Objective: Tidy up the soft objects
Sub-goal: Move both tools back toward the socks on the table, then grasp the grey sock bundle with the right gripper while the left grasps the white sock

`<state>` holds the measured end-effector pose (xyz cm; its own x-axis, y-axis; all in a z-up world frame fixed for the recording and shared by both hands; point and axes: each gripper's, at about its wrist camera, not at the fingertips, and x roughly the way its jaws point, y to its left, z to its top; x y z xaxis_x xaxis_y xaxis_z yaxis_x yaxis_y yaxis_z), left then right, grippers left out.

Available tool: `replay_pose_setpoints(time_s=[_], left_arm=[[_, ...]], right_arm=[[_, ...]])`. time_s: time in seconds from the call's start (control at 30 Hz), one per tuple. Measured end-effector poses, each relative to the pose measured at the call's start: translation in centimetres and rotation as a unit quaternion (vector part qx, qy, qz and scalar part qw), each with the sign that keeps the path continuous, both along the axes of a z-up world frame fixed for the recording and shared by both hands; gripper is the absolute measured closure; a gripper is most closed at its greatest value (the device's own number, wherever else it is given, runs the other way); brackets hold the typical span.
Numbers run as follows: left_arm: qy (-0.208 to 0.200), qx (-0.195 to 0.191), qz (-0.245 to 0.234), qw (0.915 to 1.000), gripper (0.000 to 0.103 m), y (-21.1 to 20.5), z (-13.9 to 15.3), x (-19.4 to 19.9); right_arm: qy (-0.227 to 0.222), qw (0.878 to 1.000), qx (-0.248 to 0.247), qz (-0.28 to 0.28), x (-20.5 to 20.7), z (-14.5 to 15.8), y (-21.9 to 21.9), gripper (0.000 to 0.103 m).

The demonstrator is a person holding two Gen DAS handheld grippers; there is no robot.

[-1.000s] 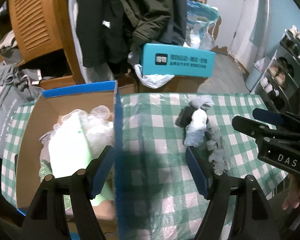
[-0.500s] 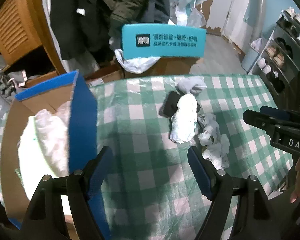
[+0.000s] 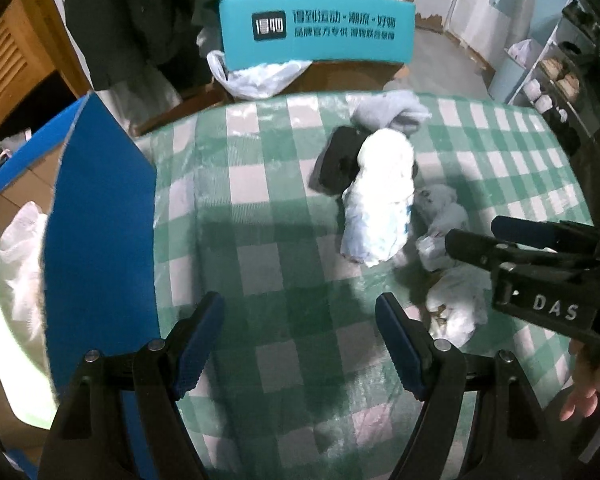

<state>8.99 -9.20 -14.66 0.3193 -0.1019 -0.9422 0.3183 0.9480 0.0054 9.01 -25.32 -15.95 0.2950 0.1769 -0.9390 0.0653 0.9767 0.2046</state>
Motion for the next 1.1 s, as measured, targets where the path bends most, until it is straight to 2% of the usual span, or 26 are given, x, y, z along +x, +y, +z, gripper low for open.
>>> replay_pose_setpoints(time_s=[0.3,0.37,0.47,0.73,1.0,1.1], left_arm=[[0.013,0.000,0.001,0.9999,0.024,-0.1,-0.9,0.8],[0.016,-0.002,0.001,0.9999,0.024,-0.4,-1.0,1.0],[0.022,-0.007,0.003,0.9997,0.022,-1.0,-1.4,1.6],[0.034,-0.028,0.010,0.9990,0.022,-3.1,-2.3,2.5],[0.032,-0.066,0.019,0.9971,0.022,-5.0,-2.5,3.5],[0.030,-0.055,0.018,0.9978,0.022,-5.6,-3.1,4.2]], right_arm=[[0.037,0.999,-0.020,0.023,0.1,-3.4,0.8,0.043],[0.044,0.999,-0.018,0.026,0.1,-3.9,0.6,0.063],[0.039,0.999,-0.024,0.023,0.0,-3.6,-0.2,0.066],[0.009,0.999,-0.028,-0.017,-0.1,-2.1,-3.4,0.067],[0.003,0.999,-0.028,-0.039,-0.2,-1.5,-5.0,0.067],[0.003,0.999,-0.026,-0.042,-0.3,-1.4,-5.1,0.067]])
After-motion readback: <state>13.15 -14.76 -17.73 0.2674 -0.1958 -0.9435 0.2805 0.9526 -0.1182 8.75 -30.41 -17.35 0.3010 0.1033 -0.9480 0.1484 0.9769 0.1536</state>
